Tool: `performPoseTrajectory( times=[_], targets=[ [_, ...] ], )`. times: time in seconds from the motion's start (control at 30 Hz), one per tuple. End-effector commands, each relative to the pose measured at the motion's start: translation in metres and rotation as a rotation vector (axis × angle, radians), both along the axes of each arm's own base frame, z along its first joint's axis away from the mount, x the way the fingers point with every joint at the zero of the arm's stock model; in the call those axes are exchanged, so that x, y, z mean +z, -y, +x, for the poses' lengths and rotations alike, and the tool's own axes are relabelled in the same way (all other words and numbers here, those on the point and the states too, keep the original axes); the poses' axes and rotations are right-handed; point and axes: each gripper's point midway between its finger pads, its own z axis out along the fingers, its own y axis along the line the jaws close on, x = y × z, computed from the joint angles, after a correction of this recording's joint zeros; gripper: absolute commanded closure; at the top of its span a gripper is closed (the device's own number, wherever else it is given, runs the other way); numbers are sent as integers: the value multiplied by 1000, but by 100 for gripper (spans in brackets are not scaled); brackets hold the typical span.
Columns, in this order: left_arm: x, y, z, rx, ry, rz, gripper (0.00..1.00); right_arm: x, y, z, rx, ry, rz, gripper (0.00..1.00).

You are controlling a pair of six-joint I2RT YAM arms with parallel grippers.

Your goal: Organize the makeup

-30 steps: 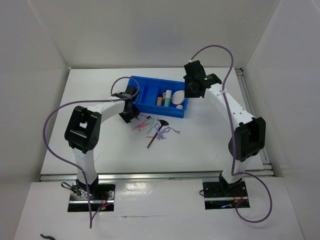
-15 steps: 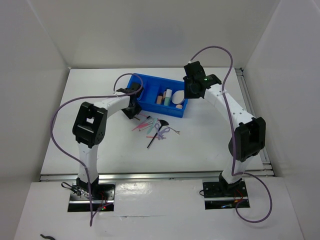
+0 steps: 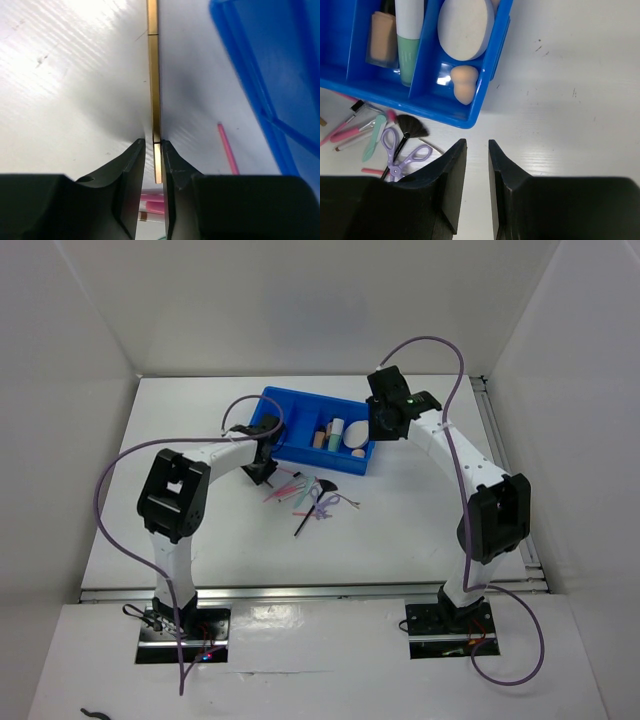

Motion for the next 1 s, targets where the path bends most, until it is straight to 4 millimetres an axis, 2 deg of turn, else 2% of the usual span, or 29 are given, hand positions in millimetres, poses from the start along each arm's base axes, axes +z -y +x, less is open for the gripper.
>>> performPoseTrajectory(
  times=[0.0,0.13,0.27,0.37,0.4,0.47,0.5,0.6,0.67,0.73,0.77,0.8,0.83,0.9,0.97],
  targets=[
    [-18,-16,-33,15,-106,60,66,20,-1,5,6,68,26,68],
    [-18,-21,-40,17,-131,83,77,20,-2,4,12,65,32,68],
    [-22,-33,-54,30,-175,135,80,20,-1,2,12,65,32,68],
    [-10,-41,-62,42,-165,157,90,16,-1,1,12,57,29,68],
    [-13,-43,-67,42,-178,163,90,18,-1,2,12,65,32,68],
    [2,-50,-69,40,-150,187,99,18,-1,2,12,65,32,68],
    [17,-54,-70,29,-125,214,100,18,-1,2,12,65,32,68],
    [41,-64,-65,-11,-74,271,100,18,-1,2,12,65,32,68],
    [65,-61,-51,-137,-28,289,100,18,-1,2,12,65,32,68],
    [77,-55,-37,-288,-6,309,100,21,-2,4,12,74,36,68],
    [84,-52,-34,-311,9,303,100,21,-2,4,12,74,36,68],
    [97,-44,-27,-340,52,291,100,21,-2,4,12,74,36,68],
    [100,-37,-25,-418,59,276,100,21,-2,4,12,74,36,68],
    [120,-11,-13,-535,149,232,100,21,-2,4,12,74,36,68],
    [127,1,-7,-620,189,201,100,25,-3,5,12,82,40,68]
  ],
)
